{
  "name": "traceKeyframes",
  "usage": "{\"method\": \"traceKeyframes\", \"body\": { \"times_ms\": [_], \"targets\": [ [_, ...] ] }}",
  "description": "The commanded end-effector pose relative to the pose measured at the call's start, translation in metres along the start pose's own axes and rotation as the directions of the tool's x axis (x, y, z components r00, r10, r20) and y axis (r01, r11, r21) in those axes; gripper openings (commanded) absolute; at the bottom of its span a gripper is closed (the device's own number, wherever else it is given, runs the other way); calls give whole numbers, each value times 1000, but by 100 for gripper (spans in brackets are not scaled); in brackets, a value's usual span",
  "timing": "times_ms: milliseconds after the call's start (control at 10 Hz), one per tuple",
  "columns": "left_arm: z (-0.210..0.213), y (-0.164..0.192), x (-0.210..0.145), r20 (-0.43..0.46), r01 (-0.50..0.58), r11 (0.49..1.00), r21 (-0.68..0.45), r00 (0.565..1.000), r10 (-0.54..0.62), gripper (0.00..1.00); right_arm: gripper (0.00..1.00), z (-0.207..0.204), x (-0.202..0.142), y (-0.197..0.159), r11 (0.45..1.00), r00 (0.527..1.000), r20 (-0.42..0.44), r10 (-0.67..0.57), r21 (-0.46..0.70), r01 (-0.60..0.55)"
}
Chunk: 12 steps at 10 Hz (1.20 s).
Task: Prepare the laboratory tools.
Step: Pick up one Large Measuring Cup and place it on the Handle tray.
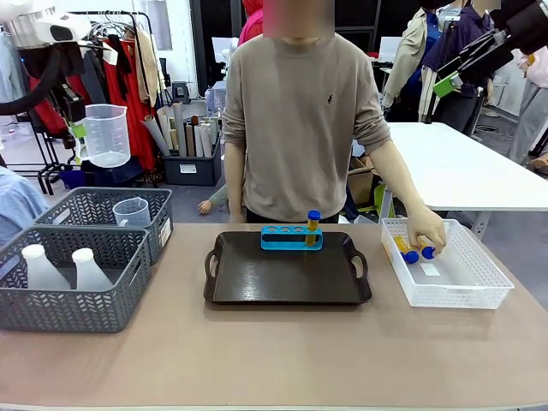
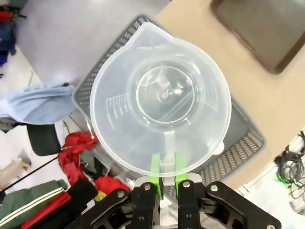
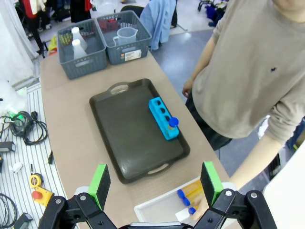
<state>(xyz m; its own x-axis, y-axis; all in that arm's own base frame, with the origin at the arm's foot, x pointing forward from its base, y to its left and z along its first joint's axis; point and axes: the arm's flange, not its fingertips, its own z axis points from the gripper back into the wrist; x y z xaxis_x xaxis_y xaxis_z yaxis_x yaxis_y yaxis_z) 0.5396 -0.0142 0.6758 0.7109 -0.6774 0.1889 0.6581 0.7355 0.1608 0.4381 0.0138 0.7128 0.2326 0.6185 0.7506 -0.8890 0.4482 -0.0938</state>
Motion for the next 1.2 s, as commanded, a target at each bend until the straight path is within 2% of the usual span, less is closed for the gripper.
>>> {"method": "traceKeyframes", "body": {
  "times_ms": [0, 300, 400, 600, 800, 1100],
  "targets": [
    [-10, 4, 1, -16, -32, 999, -3, 999, 32, 0, 100, 0, 2, 1, 1000, 1000, 7, 5, 3, -5],
    [-10, 3, 1, -13, -13, 1000, -10, 1000, 13, 0, 100, 0, 2, 1, 1000, 1000, 7, 5, 3, -5],
    [-8, -6, -3, -9, 63, 998, -17, 998, -63, 0, 100, 0, 2, 1, 1000, 1000, 7, 5, 3, -5],
    [7, -40, 16, 5, 214, 977, 0, 977, -214, 0, 100, 0, 2, 1, 1000, 1000, 7, 5, 3, -5],
    [12, -87, 40, -5, 349, 937, -13, 937, -349, 0, 100, 0, 2, 1, 1000, 1000, 7, 5, 3, -5],
    [-29, -145, 87, -32, 504, 861, -67, 862, -507, 0, 100, 0, 2, 1, 1000, 1000, 7, 5, 3, -5]
  ]
}}
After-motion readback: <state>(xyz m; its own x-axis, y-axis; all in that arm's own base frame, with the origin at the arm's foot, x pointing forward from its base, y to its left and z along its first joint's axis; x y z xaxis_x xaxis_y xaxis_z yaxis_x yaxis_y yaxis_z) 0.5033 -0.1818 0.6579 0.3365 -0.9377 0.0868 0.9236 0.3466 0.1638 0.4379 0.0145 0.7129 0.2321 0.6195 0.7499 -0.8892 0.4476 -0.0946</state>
